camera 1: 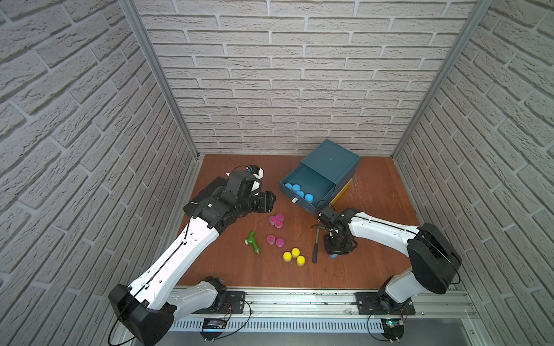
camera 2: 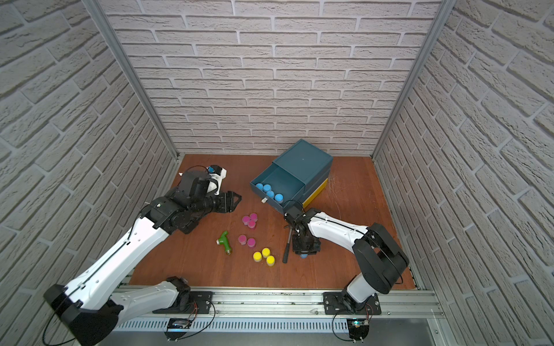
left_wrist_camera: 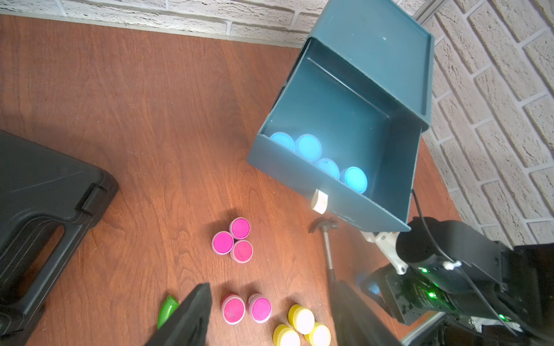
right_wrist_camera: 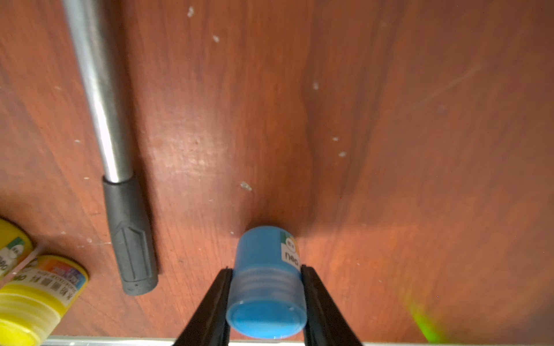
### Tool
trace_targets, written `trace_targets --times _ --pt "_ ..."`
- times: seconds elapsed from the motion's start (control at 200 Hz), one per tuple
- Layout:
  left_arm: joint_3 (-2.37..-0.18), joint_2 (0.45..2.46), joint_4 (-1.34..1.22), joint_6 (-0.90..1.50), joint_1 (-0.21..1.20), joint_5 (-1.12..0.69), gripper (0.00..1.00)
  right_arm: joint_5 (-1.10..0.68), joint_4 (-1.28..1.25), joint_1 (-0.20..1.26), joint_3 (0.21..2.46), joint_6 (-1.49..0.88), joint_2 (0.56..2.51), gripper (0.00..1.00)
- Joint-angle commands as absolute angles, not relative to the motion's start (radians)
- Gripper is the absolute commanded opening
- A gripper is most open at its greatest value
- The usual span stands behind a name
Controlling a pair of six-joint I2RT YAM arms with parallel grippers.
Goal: Put the paint cans in the drawer according to color
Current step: Pick up the paint can at the center of the board, then place the paint can in the drawer.
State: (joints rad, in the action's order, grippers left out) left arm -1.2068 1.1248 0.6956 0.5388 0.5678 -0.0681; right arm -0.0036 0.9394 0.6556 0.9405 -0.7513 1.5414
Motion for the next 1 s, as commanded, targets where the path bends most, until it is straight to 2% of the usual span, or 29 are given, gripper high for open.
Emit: trace_targets --times 0.0,0.195,0.505,0.7,0.995 --pt "-1.22 1.117 0.669 0.532 0.573 -0.066 0.68 0.119 1.075 0.664 1.043 -0.773 1.427 0.06" --pt "-1.208 1.115 0.658 0.536 0.572 -0.063 0.68 0.264 1.256 0.665 1.33 -0.748 1.358 0.02" --pt "-1.205 1.117 0.652 0.534 0.573 -0.069 0.68 0.322 1.394 0.666 1.883 -0.611 1.595 0.02" --pt "-1.21 1.116 0.646 0.537 0.574 -0.069 0.68 0.323 1.423 0.661 2.099 -0.55 1.774 0.02" --pt "-1.21 1.112 0.648 0.548 0.583 -0.065 0.68 0.29 1.472 0.623 2.228 -0.514 1.959 0.02"
